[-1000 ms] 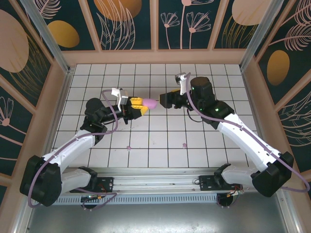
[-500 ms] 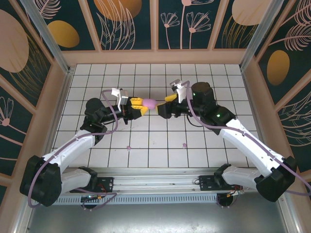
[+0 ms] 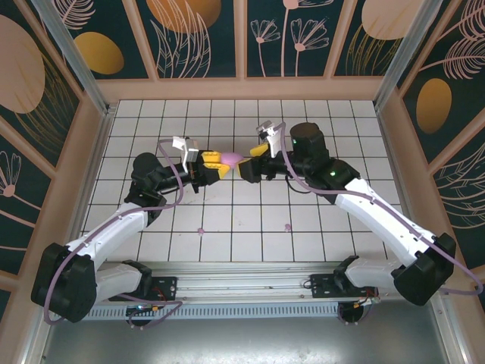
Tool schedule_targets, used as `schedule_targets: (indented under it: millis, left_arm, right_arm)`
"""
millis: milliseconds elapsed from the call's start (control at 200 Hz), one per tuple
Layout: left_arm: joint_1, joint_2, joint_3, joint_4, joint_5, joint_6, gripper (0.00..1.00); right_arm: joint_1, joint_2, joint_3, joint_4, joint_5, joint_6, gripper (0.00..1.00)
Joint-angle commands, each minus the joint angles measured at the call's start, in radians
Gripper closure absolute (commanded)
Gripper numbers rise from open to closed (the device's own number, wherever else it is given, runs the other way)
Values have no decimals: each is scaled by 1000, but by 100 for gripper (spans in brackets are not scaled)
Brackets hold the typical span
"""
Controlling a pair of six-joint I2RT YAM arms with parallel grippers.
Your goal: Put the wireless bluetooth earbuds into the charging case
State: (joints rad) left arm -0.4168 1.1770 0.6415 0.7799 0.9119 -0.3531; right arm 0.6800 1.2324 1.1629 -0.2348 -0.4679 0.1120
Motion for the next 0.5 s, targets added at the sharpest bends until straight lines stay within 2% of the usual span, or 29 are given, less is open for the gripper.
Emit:
schedule_targets:
  millis: [0,275,490]
  left_arm:
    - [-11,-15,5,33,73,-15,89]
    - [-12,-16,2,47,79,-24,90]
    - [-11,-13,-8,13,29,4,90]
  right_arm:
    - [-21,33,47,31,69,22,20]
    - [-49,96,74,7,109,79,21]
    - [-57,118,96,-26,76,109,21]
